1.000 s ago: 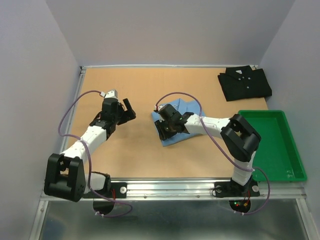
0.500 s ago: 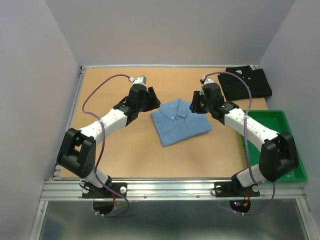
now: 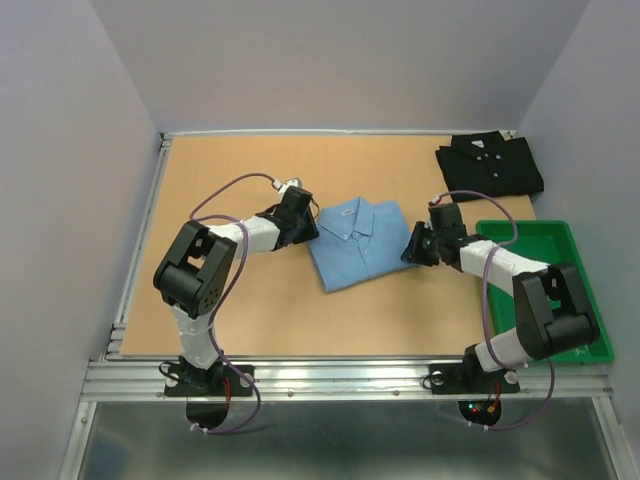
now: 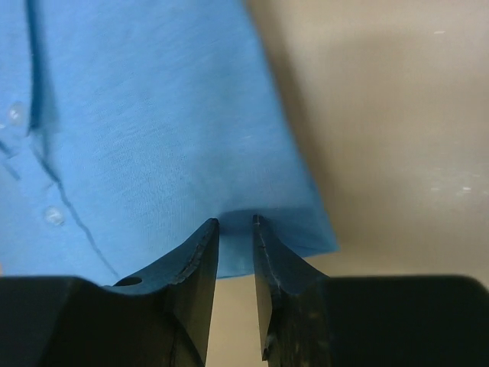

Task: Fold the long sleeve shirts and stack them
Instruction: Fold the shirt, then neatly place the folded shirt to the corner

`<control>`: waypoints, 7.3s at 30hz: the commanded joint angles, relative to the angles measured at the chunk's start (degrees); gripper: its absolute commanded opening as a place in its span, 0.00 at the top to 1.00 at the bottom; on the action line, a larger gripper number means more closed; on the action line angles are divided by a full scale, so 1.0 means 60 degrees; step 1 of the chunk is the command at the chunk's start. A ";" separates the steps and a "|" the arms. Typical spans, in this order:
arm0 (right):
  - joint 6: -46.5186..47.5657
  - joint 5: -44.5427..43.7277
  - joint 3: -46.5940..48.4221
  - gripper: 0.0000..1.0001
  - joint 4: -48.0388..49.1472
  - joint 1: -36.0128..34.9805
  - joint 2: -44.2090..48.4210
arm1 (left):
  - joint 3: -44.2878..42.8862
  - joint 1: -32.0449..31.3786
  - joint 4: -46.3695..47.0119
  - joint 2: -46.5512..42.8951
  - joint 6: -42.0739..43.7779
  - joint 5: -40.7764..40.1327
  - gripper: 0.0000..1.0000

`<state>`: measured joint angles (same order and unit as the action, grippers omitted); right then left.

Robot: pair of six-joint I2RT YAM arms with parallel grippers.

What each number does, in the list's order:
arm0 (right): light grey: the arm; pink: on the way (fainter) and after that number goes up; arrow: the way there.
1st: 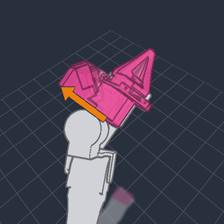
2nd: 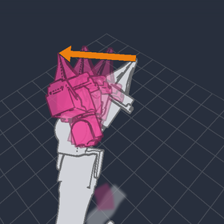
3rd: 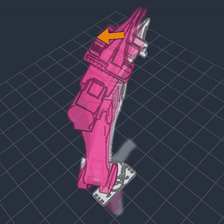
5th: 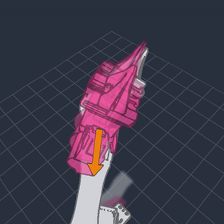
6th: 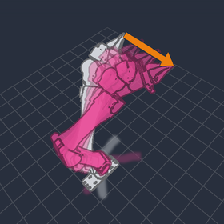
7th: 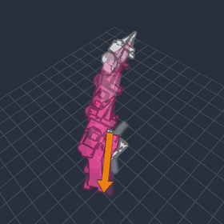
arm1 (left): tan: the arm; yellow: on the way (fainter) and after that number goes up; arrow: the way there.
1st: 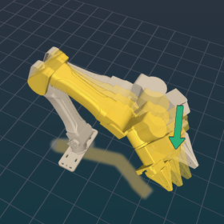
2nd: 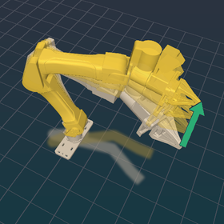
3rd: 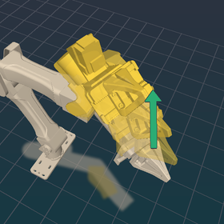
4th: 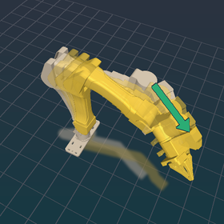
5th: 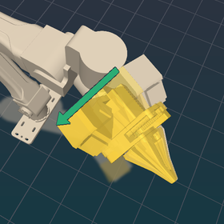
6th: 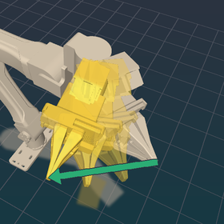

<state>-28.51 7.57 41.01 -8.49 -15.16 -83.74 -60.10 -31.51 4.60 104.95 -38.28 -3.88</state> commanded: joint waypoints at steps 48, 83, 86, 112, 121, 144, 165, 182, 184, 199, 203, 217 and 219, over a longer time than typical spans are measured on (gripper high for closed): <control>-0.3756 0.1726 -0.3274 0.00 0.2670 0.0315 0.5373 | 0.3411 -0.3098 0.0068 -0.2828 -0.4724 -0.0100 0.82; -0.9456 -0.2229 -0.3352 0.00 0.9149 -0.2044 -0.1757 | 0.1857 -0.3113 -0.0723 -0.3429 -0.3391 0.1247 1.00; -0.9719 -0.2316 -0.3116 0.00 0.9383 -0.2117 -0.2272 | 0.1842 -0.3113 -0.0723 -0.3399 -0.3303 0.1335 1.00; -0.6865 0.0744 -0.2075 0.19 1.1478 -0.2293 -0.4675 | 0.1418 -0.2893 -0.1440 -0.3472 -0.1751 0.1833 1.00; -0.6221 0.1521 -0.1475 0.55 1.1508 -0.2293 -0.4939 | 0.1373 -0.2849 -0.1909 -0.3648 -0.1310 0.1892 1.00; -0.2369 0.0570 -0.0056 0.99 1.0733 -0.0463 -0.2976 | 0.3321 0.2612 -0.2686 -0.7398 0.0738 0.1409 0.19; -0.2292 0.0437 0.6914 0.99 0.7905 0.2875 -0.5171 | 0.3805 0.5104 -0.2056 -0.6007 0.2381 0.1496 0.20; -0.3216 0.1534 1.2088 0.99 0.6162 0.4547 -0.7941 | 0.3849 0.5178 -0.1998 -0.5962 0.2411 0.1233 0.20; -0.3362 0.1681 1.2207 0.99 0.6147 0.4811 -0.8117 | 0.3864 0.5178 -0.1968 -0.6036 0.2411 0.1262 0.20; -0.3378 0.3628 1.2690 0.99 0.5693 0.6173 -0.8923 | 0.3878 0.5163 -0.1909 -0.5919 0.2396 0.1394 0.20; -0.3422 0.3850 1.2472 0.99 0.5678 0.6320 -0.8982 | 0.3893 0.5178 -0.1895 -0.5904 0.2396 0.1423 0.20; -0.3758 0.2606 0.8665 0.94 0.5971 0.6554 -0.7152 | 0.3893 0.5163 -0.1909 -0.5904 0.2367 0.1525 0.20; -0.3715 0.2547 0.8124 0.93 0.5986 0.6584 -0.6933 | 0.3893 0.5163 -0.1895 -0.5948 0.2367 0.1526 0.20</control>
<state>-49.15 25.74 94.54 24.08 22.57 -130.98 -37.08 -0.62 -8.25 70.74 -24.86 4.67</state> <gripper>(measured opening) 0.175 0.803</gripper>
